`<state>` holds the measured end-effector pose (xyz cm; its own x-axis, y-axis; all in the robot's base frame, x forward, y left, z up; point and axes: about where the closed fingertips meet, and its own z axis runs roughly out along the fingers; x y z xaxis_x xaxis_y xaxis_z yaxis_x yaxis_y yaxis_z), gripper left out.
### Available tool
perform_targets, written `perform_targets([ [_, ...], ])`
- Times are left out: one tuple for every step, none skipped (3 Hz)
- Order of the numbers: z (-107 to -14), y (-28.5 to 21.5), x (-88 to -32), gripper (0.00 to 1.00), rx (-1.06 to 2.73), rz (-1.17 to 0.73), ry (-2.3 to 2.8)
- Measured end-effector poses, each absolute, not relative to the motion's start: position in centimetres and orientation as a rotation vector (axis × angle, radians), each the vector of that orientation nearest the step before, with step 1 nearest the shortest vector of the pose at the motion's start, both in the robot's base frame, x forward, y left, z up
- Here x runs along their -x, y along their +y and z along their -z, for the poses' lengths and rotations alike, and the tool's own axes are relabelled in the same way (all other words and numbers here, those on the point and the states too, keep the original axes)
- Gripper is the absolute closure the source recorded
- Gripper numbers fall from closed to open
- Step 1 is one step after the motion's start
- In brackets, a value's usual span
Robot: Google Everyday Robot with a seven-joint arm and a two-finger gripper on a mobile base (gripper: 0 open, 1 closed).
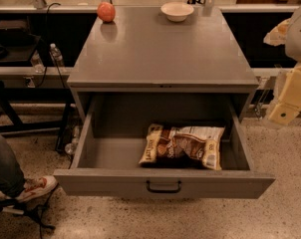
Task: Pick brown chip bag from top drawer and place on counter
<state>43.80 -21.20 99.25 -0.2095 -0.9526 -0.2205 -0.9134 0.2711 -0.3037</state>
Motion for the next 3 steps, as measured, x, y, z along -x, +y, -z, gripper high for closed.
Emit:
perform_targets([
  [-99.3,-21.2,-43.8,0.0,1.696,0.151,2.188],
  [-96.3,-19.4,-44.1,0.0,1.741,0.078,2.195],
  [-89.7,-15.3,-44.6,0.0,1.822,-0.11,2.194],
])
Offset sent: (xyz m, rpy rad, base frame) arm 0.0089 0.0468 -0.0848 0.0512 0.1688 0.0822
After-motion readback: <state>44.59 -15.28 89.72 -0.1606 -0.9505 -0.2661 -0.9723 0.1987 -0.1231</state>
